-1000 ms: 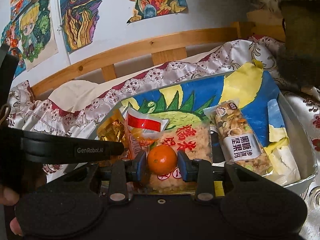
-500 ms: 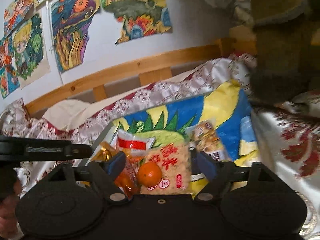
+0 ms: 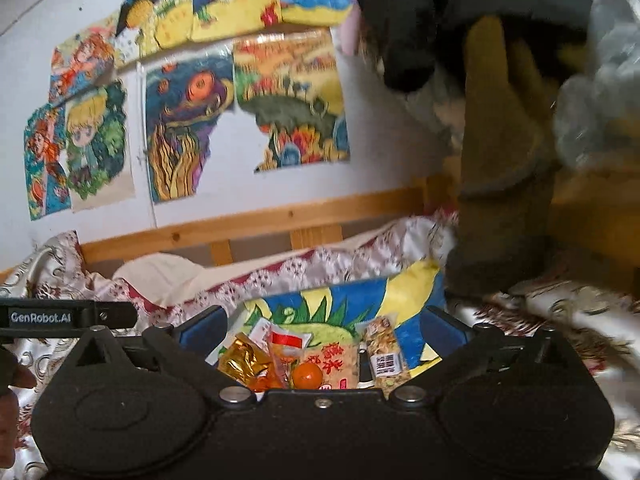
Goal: Organize snacks
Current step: 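Raise both open tools away from the tray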
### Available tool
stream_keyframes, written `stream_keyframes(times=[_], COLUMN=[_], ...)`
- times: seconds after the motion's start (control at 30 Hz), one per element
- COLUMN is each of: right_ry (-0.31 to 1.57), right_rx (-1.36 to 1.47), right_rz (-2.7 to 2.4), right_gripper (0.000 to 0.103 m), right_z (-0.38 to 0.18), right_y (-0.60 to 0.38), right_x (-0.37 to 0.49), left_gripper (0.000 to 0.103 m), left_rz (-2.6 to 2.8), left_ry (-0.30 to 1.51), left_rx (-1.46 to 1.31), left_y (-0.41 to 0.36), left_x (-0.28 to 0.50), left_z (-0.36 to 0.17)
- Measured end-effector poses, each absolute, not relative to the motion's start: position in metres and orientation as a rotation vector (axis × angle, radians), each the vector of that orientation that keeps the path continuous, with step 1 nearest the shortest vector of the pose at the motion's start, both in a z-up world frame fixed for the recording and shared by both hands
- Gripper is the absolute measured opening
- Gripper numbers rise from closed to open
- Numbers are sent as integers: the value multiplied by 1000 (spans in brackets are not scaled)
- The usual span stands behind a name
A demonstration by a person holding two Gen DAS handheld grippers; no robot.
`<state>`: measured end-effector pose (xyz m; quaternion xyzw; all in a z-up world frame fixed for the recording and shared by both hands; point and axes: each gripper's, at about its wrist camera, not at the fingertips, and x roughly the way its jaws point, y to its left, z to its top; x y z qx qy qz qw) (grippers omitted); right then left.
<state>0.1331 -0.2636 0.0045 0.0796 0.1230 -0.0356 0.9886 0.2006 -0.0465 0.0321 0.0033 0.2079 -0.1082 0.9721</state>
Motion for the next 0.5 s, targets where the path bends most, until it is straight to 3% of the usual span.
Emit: stream_keyframes(times=[0.5], right_ry=[183], right_rx=[204], right_rz=[29], right_gripper=[102], right_z=[31], right_y=[-240], right_x=[19], left_gripper=[103], left_rz=[-97], left_ry=[417], left_rx=[-22], left_y=[15], left_x=[73], left_z=[35])
